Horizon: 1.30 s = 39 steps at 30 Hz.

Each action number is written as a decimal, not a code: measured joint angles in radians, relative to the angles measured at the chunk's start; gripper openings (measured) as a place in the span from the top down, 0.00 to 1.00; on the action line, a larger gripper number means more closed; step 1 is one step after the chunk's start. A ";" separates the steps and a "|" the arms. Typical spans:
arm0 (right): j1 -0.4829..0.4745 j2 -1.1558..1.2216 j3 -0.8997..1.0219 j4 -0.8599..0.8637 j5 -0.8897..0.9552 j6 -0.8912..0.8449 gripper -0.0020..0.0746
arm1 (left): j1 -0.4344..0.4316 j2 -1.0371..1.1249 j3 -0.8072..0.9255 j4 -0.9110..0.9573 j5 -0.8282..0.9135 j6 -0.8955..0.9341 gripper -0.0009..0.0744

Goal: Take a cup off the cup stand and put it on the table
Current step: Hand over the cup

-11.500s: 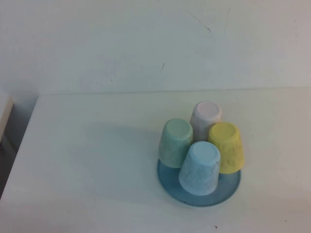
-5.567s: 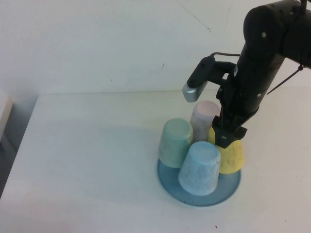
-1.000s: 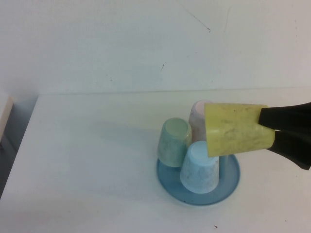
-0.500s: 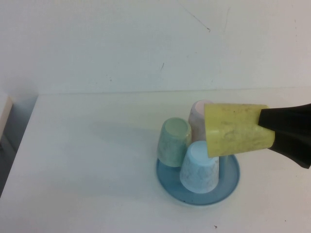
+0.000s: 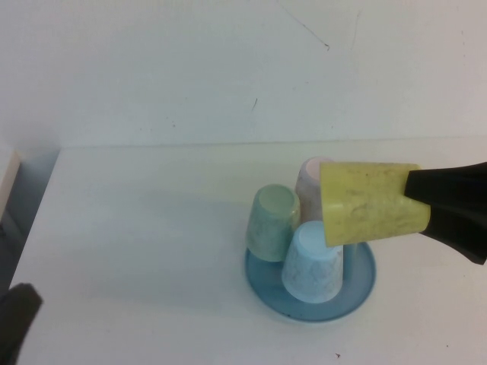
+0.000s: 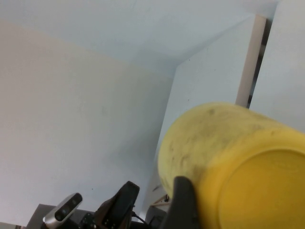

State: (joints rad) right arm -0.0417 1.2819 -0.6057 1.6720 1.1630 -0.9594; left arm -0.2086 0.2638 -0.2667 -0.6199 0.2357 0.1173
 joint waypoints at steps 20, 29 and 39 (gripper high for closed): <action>0.000 0.000 0.000 0.000 0.000 -0.029 0.27 | -0.512 0.655 -0.327 -0.303 -0.162 0.408 0.50; 0.000 0.000 0.000 0.000 0.000 -0.043 0.27 | -0.512 0.773 -0.504 -0.397 0.012 0.565 0.43; 0.000 0.000 0.000 0.000 0.000 -0.064 0.27 | -0.512 0.814 -0.527 -0.467 0.316 1.006 0.52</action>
State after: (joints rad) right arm -0.0417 1.2819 -0.6057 1.6720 1.1630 -1.0237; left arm -0.7202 1.0781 -0.7940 -1.0872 0.5513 1.1236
